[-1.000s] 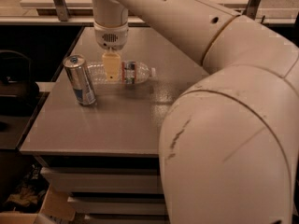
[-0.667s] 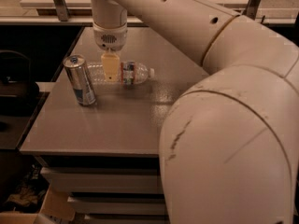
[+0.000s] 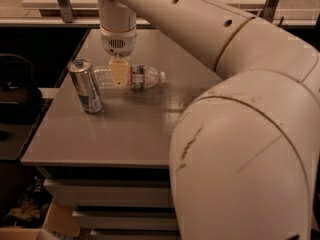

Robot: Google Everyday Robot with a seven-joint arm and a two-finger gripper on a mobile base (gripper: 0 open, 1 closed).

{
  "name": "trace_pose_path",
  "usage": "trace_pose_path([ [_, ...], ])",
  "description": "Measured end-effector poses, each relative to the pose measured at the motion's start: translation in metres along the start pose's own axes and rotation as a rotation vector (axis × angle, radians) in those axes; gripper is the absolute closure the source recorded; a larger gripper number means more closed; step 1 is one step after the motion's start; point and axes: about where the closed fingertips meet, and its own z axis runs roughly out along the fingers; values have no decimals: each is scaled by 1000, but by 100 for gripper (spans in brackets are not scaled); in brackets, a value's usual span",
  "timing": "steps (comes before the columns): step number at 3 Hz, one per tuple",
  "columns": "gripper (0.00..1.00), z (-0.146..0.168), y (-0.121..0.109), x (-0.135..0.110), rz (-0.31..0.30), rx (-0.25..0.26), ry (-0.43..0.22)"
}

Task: Move water bottle near redbull can

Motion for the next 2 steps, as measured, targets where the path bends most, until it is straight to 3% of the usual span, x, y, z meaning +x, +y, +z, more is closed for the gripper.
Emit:
trace_pose_path([
  [1,12,2,0,0,-9,-5,0],
  [2,0,2,0,1,-17,-7,2],
])
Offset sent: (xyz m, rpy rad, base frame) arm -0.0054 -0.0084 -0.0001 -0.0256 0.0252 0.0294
